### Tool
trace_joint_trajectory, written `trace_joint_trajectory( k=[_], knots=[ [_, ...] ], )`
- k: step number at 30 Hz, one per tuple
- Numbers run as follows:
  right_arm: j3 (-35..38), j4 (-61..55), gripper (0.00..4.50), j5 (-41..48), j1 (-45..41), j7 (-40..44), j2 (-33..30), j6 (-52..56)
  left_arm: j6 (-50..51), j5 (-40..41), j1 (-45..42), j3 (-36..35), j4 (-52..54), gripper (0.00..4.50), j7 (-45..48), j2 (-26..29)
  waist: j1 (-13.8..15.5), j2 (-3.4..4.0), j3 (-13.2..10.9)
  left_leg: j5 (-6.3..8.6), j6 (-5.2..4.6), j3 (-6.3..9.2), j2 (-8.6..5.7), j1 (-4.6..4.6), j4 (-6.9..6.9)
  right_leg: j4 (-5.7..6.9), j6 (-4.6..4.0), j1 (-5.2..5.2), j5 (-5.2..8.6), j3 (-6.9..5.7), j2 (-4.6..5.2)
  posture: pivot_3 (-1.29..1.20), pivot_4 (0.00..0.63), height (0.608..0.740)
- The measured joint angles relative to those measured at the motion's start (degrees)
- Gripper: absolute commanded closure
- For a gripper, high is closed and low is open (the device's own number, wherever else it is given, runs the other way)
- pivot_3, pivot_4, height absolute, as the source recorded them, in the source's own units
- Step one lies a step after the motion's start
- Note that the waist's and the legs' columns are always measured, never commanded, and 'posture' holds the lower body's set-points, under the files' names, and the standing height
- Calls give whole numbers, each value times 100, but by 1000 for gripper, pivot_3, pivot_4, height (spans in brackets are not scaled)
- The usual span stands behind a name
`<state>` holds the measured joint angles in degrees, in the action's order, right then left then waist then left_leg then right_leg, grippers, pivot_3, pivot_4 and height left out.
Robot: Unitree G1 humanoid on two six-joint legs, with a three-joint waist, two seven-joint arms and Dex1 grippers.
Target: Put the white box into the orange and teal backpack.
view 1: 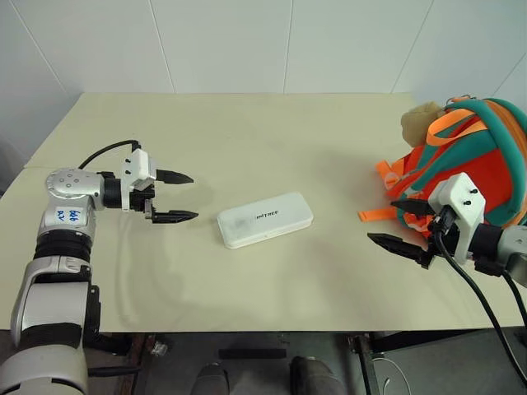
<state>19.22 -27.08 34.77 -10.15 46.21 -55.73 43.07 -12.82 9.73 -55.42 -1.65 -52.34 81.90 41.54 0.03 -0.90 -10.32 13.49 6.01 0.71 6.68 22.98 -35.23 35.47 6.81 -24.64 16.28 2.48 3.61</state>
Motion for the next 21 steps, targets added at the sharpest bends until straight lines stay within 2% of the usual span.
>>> trace_joint_trajectory(
  k=[5, 7, 14, 17, 21],
  knots=[
    [0, -78, 0, 66, -45, -190, 78, 80, -29, 1, -17, -2, -14, 13, -22, -42, -10, 0, 0, 1, -1, -1, 0, 0, 2, 0, 10, -2, -5, 2, -2, 0, 150, 740],
    [0, -96, 0, 79, -56, -308, 173, 87, -20, 3, -16, -3, -10, 13, -50, -98, -7, 0, 0, 1, -1, -1, 1, -1, 2, 1, 39, -2, -21, 2, -3, 0, 150, 740],
    [-74, -207, 0, 110, -280, -747, 353, 355, -39, 4, -17, -17, -23, 13, -104, -285, -3, 0, 0, 1, -1, -1, 1, 0, 1, 2, 36, -2, -20, 2, -3, 0, 150, 740],
    [-152, -220, 582, 278, -454, -1020, 587, 692, -39, 14, -18, -19, -22, 590, -59, -302, -10, -1, 0, 1, -2, -4, 1, 0, 1, 1, 37, -3, -20, 6, -2, 0, 150, 740],
    [-389, -215, 1863, 216, -613, -1134, 715, 676, 14, 13, -17, -21, -13, 1790, -132, -310, -6, -1, 0, 2, -3, -4, 1, 0, 2, 2, 37, -5, -20, 6, -3, 0, 150, 740]
  ],
)
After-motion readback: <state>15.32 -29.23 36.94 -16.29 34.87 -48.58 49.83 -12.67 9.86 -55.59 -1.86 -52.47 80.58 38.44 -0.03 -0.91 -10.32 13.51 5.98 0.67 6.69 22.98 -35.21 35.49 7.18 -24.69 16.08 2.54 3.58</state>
